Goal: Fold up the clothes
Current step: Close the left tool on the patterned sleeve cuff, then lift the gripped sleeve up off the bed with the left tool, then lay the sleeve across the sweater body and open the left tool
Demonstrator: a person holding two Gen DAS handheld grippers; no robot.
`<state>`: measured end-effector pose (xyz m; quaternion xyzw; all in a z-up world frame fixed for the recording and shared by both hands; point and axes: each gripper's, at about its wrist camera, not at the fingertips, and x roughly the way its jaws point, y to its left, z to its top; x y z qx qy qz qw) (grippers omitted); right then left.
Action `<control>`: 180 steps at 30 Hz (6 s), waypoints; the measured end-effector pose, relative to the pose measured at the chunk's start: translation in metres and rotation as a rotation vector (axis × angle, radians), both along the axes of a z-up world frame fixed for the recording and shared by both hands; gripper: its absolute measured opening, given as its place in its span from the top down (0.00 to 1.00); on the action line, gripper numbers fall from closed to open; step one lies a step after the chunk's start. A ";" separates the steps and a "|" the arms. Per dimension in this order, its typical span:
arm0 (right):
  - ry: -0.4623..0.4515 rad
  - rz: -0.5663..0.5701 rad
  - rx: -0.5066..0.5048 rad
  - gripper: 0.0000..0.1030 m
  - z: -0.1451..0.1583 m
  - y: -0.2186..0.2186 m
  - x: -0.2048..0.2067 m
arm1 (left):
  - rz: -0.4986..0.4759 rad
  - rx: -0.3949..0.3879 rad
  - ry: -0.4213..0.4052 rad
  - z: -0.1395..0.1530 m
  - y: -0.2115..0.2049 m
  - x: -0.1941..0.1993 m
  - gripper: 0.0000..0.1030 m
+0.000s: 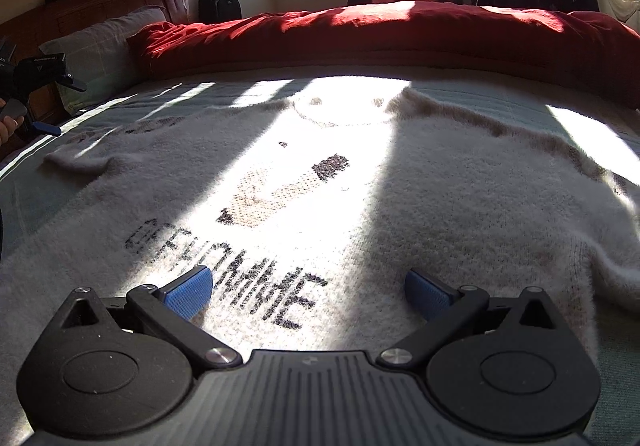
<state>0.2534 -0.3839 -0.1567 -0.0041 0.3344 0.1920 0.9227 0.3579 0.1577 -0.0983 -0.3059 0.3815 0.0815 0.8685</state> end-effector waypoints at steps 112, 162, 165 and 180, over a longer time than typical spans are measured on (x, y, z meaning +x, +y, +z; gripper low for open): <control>0.067 0.014 0.094 0.00 0.034 0.011 -0.048 | -0.188 0.321 -0.111 0.107 -0.224 0.051 0.93; 0.101 -0.227 0.264 0.00 0.036 -0.090 -0.054 | -0.595 0.418 0.040 0.019 -0.459 0.056 0.93; 0.099 -0.237 0.249 0.00 0.035 -0.092 -0.054 | -0.613 0.428 0.048 0.013 -0.468 0.055 0.93; 0.112 -0.266 0.241 0.00 0.033 -0.099 -0.052 | -0.679 0.462 0.086 0.001 -0.488 0.051 0.88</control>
